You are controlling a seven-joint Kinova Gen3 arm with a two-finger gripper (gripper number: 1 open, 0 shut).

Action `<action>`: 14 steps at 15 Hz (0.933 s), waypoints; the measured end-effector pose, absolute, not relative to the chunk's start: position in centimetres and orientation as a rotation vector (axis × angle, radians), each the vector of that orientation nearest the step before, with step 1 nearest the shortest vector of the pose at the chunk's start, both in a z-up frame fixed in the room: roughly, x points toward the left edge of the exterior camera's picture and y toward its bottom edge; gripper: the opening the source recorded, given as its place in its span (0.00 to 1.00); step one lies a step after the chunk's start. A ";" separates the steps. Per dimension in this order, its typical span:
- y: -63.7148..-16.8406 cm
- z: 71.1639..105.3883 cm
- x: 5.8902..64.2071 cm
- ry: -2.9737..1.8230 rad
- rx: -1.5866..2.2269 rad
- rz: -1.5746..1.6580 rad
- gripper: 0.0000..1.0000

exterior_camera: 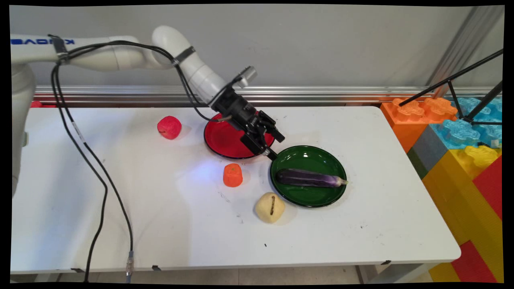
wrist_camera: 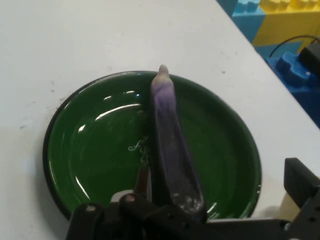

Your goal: Pick up the eggplant from the green plate

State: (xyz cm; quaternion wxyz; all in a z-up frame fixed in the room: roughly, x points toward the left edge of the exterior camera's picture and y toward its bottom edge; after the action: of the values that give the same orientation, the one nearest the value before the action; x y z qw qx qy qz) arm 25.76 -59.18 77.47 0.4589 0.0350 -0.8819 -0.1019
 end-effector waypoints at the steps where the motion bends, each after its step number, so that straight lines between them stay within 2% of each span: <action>1: -59.4 77.1 25.3 -2.178 0.077 -0.248 1.00; 14: -60.3 72.5 21.3 -2.223 -0.009 -0.228 1.00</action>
State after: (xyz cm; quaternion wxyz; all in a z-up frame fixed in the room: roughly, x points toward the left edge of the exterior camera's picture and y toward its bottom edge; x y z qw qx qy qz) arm 21.35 -60.28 72.49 0.4379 -0.0036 -0.8943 -0.0915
